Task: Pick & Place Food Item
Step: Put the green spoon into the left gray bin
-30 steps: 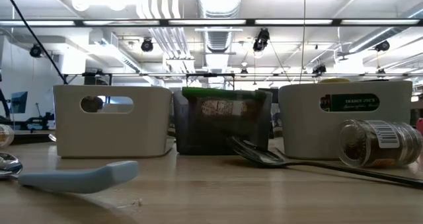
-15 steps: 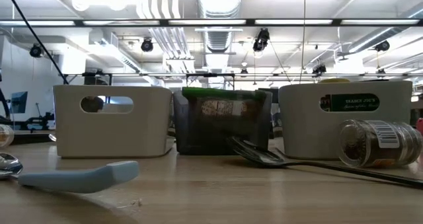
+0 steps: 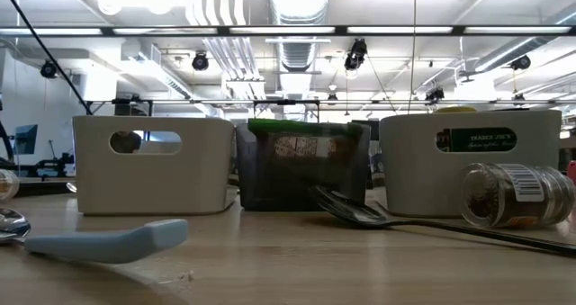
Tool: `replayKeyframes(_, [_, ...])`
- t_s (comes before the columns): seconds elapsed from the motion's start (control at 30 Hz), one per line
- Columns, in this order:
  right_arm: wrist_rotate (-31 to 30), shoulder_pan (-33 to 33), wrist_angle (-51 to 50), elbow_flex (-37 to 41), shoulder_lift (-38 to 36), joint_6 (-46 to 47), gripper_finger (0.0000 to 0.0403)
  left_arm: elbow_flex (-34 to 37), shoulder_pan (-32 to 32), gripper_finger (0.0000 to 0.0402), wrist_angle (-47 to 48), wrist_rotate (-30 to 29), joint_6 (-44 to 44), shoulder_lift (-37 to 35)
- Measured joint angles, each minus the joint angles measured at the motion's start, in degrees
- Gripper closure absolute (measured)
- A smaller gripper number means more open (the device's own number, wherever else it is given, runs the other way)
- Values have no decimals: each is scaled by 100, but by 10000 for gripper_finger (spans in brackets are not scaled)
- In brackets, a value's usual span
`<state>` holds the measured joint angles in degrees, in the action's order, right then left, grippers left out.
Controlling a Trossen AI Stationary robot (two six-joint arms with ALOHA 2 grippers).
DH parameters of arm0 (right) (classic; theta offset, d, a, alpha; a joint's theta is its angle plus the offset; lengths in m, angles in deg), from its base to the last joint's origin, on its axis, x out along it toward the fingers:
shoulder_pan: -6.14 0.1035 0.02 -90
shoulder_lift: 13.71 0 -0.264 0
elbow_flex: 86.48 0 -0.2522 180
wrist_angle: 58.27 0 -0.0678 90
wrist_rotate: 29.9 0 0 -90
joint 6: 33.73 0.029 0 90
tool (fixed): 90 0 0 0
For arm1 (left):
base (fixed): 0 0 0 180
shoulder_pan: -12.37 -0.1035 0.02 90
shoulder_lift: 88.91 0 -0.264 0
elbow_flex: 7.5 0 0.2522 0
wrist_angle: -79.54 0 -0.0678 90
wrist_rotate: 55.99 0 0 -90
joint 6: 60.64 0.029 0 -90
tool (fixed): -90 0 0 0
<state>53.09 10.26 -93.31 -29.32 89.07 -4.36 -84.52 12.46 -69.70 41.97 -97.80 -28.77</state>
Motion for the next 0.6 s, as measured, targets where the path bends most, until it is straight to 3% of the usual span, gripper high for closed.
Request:
replayKeyframes(0.2, [-66,102,-140,-4,-122,132,232,0,-2,399,-117,-666,-38,-181])
replayKeyframes(0.6, [-62,323,-105,-4,-29,165,232,-2,-4,401,-1235,-522,269,-284])
